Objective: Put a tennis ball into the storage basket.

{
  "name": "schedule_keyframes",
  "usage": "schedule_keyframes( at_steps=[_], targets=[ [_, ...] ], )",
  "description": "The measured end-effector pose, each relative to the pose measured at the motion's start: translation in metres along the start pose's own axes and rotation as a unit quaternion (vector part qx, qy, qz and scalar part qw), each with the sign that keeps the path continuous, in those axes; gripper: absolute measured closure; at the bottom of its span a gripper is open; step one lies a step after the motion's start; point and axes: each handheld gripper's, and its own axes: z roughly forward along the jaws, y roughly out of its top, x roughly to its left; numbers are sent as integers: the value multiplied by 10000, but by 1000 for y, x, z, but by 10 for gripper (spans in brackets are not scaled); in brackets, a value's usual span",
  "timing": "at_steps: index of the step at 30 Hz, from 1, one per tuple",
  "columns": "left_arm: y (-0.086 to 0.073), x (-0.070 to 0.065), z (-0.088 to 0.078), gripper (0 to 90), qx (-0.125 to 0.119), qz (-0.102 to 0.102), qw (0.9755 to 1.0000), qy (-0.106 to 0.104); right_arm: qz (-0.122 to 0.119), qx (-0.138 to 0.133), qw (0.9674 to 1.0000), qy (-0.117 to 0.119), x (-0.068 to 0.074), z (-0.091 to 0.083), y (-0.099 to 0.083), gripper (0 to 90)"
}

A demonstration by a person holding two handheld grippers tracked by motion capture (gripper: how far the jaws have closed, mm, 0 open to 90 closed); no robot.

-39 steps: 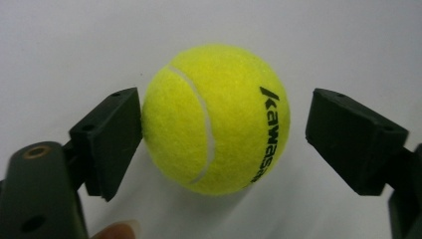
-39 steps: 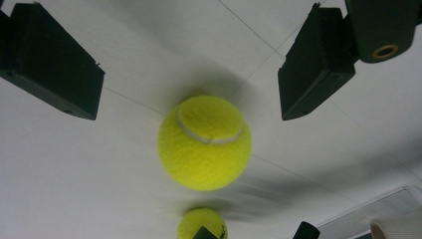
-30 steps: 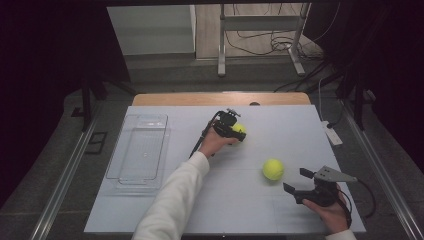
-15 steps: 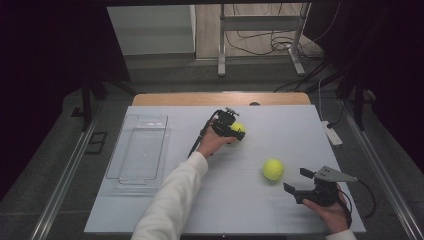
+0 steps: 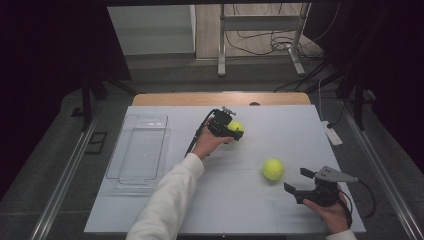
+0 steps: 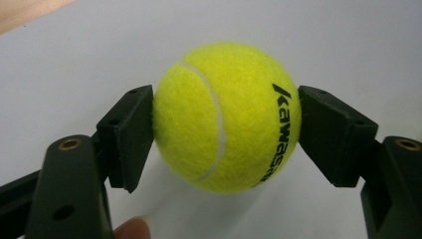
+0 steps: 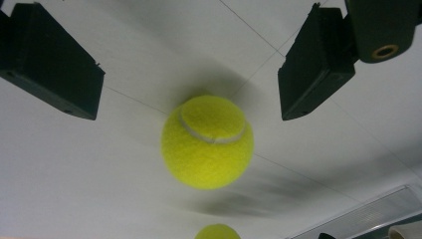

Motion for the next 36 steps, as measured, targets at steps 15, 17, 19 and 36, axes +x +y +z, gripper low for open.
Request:
schedule_keyframes(
  at_steps=[15,17,19,36],
  targets=[
    [-8,-3,-18,272,-213,58,9997,-99,-5,11,10000,-17,0,0,0,111],
    [-9,-4,-20,272,-240,65,9996,-97,0,6,10000,-20,0,0,0,111],
    [-9,-4,-22,272,-281,66,9995,-112,-1,8,10000,-20,0,0,0,112],
    [-16,-9,-42,272,-542,132,9983,-180,10,26,10000,-15,0,0,-1,112]
  ],
)
